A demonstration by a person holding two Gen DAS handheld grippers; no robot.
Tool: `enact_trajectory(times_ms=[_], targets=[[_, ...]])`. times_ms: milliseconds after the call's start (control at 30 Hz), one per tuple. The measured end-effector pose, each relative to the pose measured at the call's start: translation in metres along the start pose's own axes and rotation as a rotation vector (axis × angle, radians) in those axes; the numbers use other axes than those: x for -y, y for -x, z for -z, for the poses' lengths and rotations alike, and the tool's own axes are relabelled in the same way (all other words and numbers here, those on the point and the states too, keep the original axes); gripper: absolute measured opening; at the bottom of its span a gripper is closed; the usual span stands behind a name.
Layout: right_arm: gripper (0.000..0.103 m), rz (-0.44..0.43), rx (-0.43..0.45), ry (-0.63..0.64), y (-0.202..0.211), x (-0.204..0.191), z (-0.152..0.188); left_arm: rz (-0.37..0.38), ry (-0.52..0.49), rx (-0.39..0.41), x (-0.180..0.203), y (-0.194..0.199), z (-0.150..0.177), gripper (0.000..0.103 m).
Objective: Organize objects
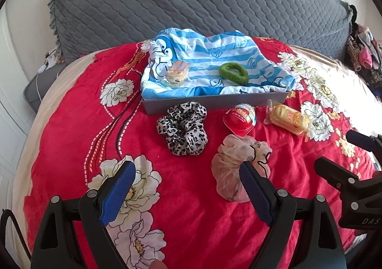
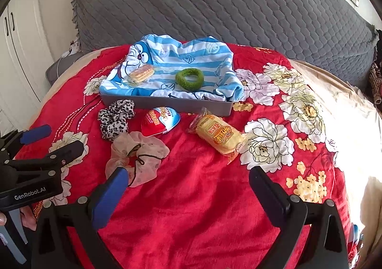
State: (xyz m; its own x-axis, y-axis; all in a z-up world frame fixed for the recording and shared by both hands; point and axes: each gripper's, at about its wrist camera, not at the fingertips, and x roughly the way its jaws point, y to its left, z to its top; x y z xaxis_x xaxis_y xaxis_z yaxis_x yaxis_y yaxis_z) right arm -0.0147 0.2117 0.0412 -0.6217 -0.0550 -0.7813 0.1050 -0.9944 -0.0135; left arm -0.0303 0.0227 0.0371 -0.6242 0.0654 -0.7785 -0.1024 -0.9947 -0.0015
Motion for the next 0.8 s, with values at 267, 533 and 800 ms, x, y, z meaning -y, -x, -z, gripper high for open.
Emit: enact_trajectory(times_ms=[267,533,800], targets=[[0.102,0.009,-0.012,0.005,-0.013,0.007,-0.005,0.007,-0.001,-0.006,0.003,-0.018,-0.006,0.089],[0.102,0.01,-0.018,0.009,-0.027,0.011,-0.014,0.015,0.0,-0.026,0.005,-0.036,-0.014,0.089],[0.102,0.014,-0.034,0.012,-0.048,0.019,-0.025,0.018,0.025,-0.05,0.001,-0.061,-0.024,0.089]])
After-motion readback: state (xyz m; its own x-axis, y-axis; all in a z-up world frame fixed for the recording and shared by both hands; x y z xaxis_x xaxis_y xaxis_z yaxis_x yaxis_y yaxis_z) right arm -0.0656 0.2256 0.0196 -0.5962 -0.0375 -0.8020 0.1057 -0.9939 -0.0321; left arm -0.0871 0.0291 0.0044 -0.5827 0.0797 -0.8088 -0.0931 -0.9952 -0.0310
